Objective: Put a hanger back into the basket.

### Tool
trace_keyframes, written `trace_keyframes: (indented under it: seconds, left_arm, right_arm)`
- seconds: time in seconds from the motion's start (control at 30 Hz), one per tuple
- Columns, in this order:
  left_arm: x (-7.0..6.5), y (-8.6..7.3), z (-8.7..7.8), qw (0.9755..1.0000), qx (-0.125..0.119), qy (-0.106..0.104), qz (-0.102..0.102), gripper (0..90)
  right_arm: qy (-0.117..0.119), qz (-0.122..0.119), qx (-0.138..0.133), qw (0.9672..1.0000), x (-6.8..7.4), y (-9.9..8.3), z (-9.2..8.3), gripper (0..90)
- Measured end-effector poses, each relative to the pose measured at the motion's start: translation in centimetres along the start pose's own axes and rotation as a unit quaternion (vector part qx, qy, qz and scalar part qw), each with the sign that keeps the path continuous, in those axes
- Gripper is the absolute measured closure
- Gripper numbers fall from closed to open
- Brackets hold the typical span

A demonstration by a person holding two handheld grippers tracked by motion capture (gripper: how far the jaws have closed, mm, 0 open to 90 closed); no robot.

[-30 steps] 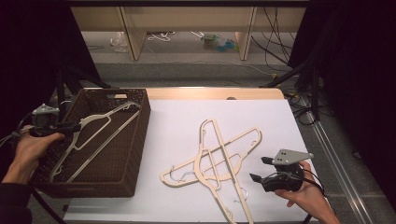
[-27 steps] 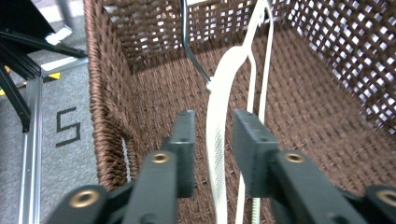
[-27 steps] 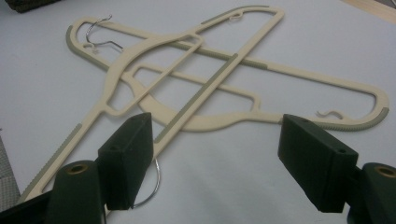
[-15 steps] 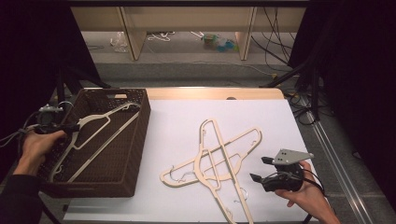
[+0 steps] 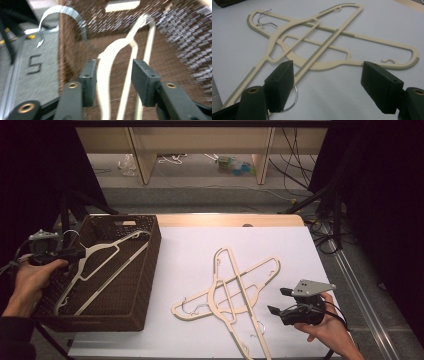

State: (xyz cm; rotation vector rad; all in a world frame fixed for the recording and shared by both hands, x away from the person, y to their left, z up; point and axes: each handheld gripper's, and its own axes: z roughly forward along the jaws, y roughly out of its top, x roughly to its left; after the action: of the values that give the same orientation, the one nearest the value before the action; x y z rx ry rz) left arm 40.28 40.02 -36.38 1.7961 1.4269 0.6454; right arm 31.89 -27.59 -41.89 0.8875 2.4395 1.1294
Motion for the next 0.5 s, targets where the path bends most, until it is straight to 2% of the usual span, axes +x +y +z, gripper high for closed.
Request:
trace_keyframes:
  seconds: [0.03,0.07,0.1,0.13,0.17,0.2,0.27,0.3,0.37,0.4,0.43,0.5]
  left_arm:
    - [0.0,0.0,0.0,1.0000,0.000,0.000,0.000,48.1]
    - [-0.7,0.1,-0.6,1.0000,-0.007,-0.003,0.001,48.1]
    - [-1.5,0.2,-1.2,0.9999,-0.015,-0.005,0.002,43.0]
    - [-2.3,0.2,-1.8,0.9996,-0.022,-0.011,0.014,40.6]
    - [-4.2,0.2,-3.2,0.9983,-0.041,-0.023,0.034,37.8]
    - [-4.2,0.2,-3.2,0.9983,-0.041,-0.023,0.034,36.6]
    - [-6.3,0.1,-4.4,0.9961,-0.063,-0.041,0.046,35.5]
    - [-7.4,0.0,-4.9,0.9952,-0.070,-0.052,0.045,34.1]
    - [-9.3,-0.4,-5.4,0.9920,-0.080,-0.082,0.052,33.0]
    - [-11.2,-1.0,-5.4,0.9895,-0.081,-0.104,0.058,32.0]
    - [-11.2,-1.0,-5.4,0.9895,-0.081,-0.104,0.058,31.7]
    - [-13.2,-1.6,-5.2,0.9861,-0.077,-0.125,0.077,31.5]
  right_arm:
    - [0.000,0.000,0.000,1.0000,0.0,0.0,0.0,27.8]
    - [0.000,0.000,-0.003,1.0000,0.1,0.0,0.0,27.8]
    - [0.001,0.003,0.000,1.0000,0.2,0.1,0.0,27.8]
    - [0.001,0.001,-0.005,1.0000,0.3,0.2,0.1,27.6]
    - [0.002,-0.001,-0.008,1.0000,0.5,0.3,0.1,26.6]
    - [0.002,-0.001,-0.008,1.0000,0.5,0.3,0.1,26.6]
    - [0.004,-0.003,-0.006,1.0000,0.8,0.4,0.3,25.9]
    - [0.003,-0.001,-0.006,1.0000,0.9,0.4,0.3,25.8]
    - [0.002,0.004,-0.004,1.0000,1.3,0.5,0.5,24.8]
    - [0.007,0.001,-0.003,1.0000,1.7,0.6,0.6,24.6]
    - [0.007,0.001,-0.003,1.0000,1.7,0.6,0.6,24.6]
    - [0.007,0.003,0.000,1.0000,2.2,0.8,0.8,24.3]
